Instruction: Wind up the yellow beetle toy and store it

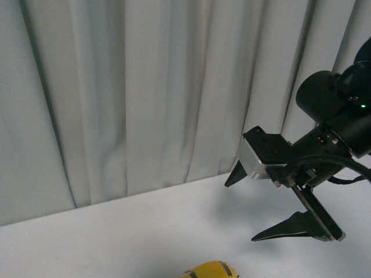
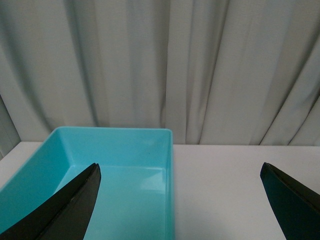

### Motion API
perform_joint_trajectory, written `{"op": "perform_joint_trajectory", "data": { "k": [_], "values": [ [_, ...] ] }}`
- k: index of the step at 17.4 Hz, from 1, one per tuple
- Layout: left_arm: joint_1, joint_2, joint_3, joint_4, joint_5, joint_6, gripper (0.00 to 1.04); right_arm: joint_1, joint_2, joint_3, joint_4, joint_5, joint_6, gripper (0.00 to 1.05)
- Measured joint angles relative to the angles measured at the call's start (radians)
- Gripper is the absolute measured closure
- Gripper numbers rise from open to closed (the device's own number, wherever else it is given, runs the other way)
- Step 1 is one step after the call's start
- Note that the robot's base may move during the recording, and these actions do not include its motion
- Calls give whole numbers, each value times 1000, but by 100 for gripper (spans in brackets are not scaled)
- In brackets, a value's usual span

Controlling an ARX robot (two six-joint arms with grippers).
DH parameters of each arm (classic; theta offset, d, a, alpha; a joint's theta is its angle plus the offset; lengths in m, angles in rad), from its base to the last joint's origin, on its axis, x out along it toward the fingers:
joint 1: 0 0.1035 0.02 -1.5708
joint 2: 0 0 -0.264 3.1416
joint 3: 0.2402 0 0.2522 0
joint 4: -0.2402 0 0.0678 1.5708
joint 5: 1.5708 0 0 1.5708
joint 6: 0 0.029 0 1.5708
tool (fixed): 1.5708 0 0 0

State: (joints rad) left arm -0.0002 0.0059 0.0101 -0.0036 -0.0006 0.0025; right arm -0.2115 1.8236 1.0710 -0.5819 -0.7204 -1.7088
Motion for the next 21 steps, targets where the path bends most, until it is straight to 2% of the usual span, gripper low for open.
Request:
{"op": "perform_joint_trajectory", "data": {
  "k": [3, 10, 19, 20, 21],
  "values": [
    [0, 0, 0, 0, 0, 0, 7, 83, 107, 71, -76, 71, -16, 7],
    [0, 0, 0, 0, 0, 0, 7, 214, 202, 59, -10, 160, 0, 7],
    [0, 0, 0, 0, 0, 0, 7, 245, 274, 38, 60, 243, 104, 7],
    [0, 0, 0, 0, 0, 0, 7, 245, 274, 42, 60, 245, 105, 8],
    [0, 0, 0, 0, 0, 0, 7, 246, 274, 47, 60, 248, 103, 18]
  ]
}}
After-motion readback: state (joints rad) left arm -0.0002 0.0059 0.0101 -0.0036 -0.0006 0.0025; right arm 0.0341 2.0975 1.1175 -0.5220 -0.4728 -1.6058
